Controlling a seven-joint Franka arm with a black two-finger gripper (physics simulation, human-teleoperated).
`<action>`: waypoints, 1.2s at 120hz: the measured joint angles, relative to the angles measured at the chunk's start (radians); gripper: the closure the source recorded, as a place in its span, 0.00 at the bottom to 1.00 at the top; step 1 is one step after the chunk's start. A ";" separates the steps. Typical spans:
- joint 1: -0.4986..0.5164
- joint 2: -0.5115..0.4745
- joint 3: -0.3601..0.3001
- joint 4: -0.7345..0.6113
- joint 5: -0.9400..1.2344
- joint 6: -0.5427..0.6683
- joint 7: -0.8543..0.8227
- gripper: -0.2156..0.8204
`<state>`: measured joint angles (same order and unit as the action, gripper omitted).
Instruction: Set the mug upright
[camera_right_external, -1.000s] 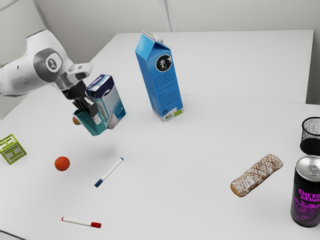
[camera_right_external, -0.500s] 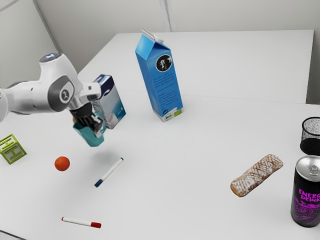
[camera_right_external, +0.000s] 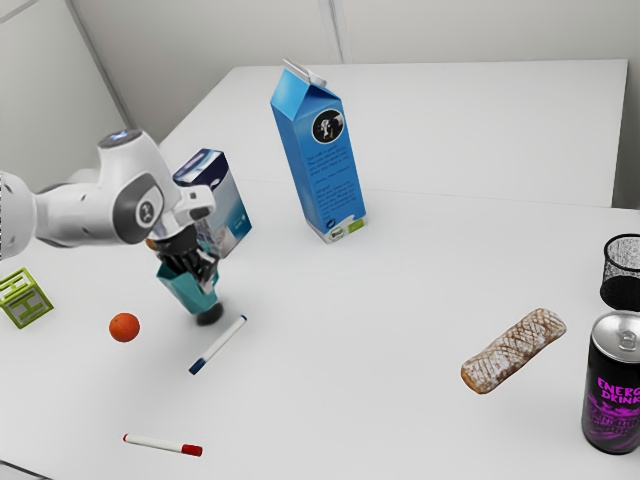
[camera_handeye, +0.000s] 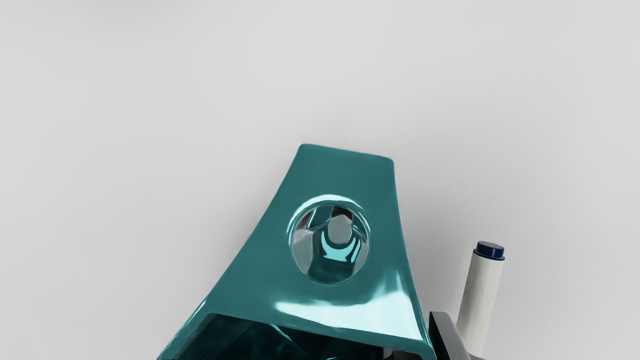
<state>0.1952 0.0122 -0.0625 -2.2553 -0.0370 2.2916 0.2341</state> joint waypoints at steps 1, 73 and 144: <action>0.000 0.002 0.000 0.000 0.000 0.000 -0.001 0.96; -0.026 0.059 -0.003 0.000 -0.009 0.027 -0.063 0.76; -0.049 -0.038 -0.014 0.267 -0.052 -0.243 -0.074 0.31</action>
<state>0.1461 -0.0253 -0.0762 -1.9886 -0.0894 2.0482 0.1602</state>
